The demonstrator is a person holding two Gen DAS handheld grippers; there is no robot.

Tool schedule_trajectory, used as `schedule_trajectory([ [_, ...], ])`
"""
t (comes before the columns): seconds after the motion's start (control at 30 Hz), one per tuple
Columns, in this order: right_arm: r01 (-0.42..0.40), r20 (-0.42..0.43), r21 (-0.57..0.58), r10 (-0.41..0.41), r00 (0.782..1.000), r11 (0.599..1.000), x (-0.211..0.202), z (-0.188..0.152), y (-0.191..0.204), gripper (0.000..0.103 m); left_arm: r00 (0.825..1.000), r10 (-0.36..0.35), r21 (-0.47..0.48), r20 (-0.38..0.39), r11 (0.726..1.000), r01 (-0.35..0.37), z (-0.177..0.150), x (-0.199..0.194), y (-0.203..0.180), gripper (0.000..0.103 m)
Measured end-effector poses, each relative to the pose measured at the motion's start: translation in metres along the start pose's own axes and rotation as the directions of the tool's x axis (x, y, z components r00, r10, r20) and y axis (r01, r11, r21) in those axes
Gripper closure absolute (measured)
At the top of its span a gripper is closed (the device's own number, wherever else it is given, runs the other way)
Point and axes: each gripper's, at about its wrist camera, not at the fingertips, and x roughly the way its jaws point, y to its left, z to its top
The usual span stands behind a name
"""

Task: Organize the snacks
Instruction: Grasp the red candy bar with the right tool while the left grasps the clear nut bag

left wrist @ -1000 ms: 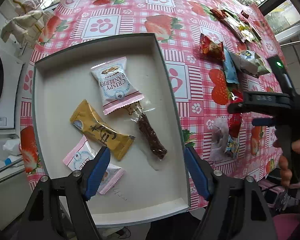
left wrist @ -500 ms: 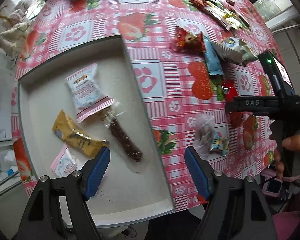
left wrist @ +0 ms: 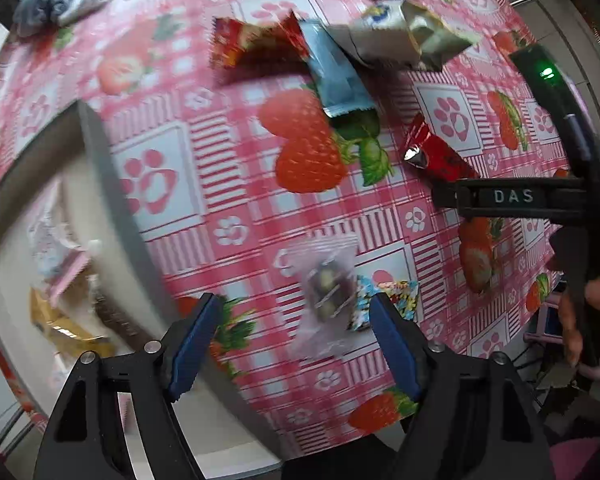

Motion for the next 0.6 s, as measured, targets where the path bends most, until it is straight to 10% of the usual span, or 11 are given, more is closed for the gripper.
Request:
schedule_trajectory([
  [0.4,0.000,-0.030,-0.043,-0.001,1.000,0.999,0.000,0.004,0.000,0.000,0.998,0.018,-0.061,-0.056,0.998,-0.022,-0.001,0.033,-0.003,0.023],
  [0.6,0.080,0.067,-0.306,-0.062,0.996,0.949,-0.011,0.008,0.039,0.000,0.999,0.038,-0.062,-0.036,0.997,-0.041,0.001,0.034,-0.002,0.023],
])
